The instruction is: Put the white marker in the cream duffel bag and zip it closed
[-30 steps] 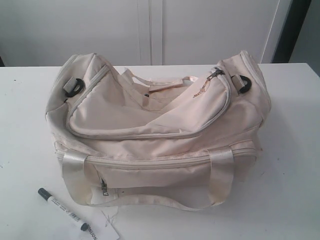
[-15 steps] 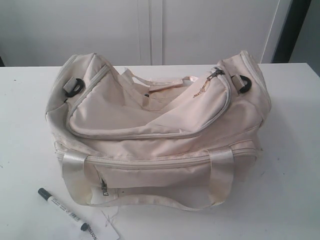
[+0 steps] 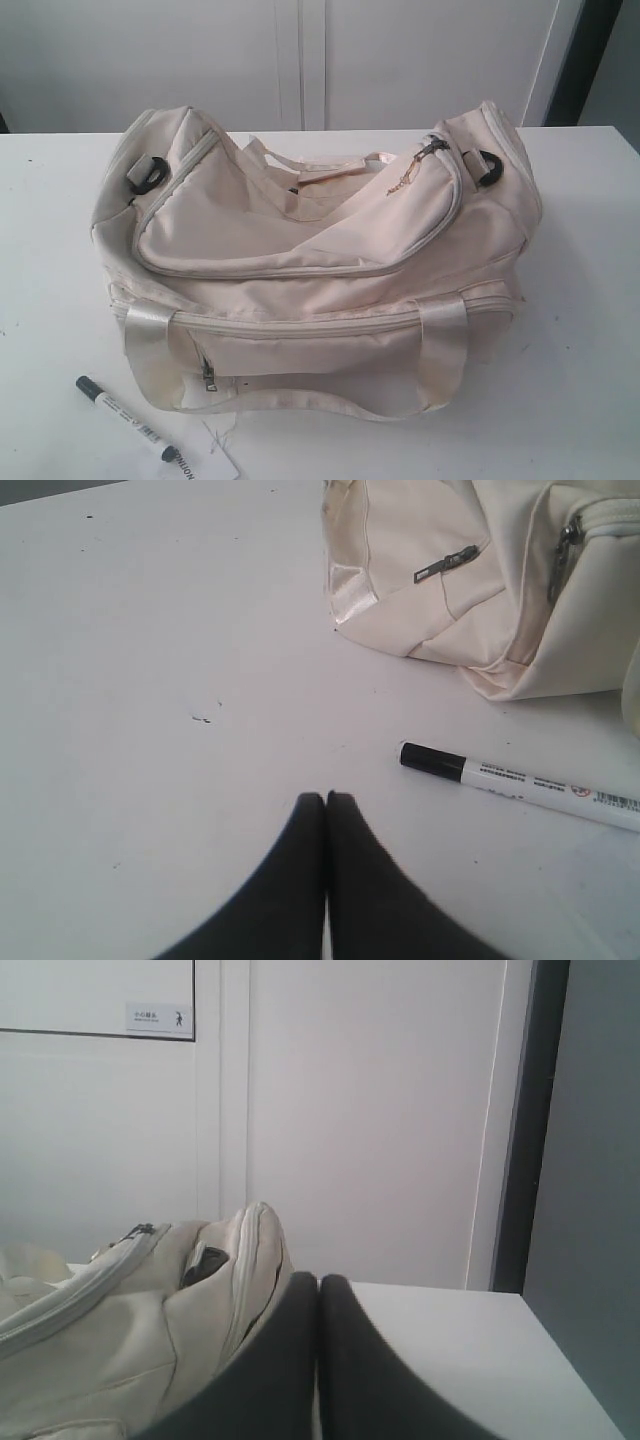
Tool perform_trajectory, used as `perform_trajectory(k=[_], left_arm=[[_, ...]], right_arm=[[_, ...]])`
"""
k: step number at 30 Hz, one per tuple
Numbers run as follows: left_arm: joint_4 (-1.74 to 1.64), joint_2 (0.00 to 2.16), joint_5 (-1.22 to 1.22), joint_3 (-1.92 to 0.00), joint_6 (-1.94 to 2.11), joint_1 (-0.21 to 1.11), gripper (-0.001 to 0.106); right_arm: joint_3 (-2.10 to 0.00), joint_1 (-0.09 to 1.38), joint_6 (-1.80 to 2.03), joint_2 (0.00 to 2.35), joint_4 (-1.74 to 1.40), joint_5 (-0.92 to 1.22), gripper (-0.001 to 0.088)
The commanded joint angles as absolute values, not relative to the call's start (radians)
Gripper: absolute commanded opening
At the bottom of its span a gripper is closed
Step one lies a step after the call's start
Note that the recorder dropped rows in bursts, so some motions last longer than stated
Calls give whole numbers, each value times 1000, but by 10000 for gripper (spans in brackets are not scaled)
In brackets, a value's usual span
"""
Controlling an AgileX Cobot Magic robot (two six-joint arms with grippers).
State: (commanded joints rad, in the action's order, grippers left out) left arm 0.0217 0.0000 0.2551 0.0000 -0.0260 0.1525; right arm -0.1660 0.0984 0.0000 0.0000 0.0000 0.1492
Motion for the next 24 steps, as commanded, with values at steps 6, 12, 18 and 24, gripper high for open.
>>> perform_trajectory(k=[6, 12, 18, 24], left_arm=[[22, 0, 255, 0, -26, 153, 0], [22, 0, 255, 0, -26, 153, 0], [22, 0, 255, 0, -26, 153, 0], [22, 0, 255, 0, -26, 153, 0]], right_arm=[[-264, 98, 0, 0, 0, 300, 0], [-350, 98, 0, 122, 0, 374, 0], [-430, 98, 0, 287, 0, 460, 0], [-488, 98, 0, 391, 8, 505, 0]])
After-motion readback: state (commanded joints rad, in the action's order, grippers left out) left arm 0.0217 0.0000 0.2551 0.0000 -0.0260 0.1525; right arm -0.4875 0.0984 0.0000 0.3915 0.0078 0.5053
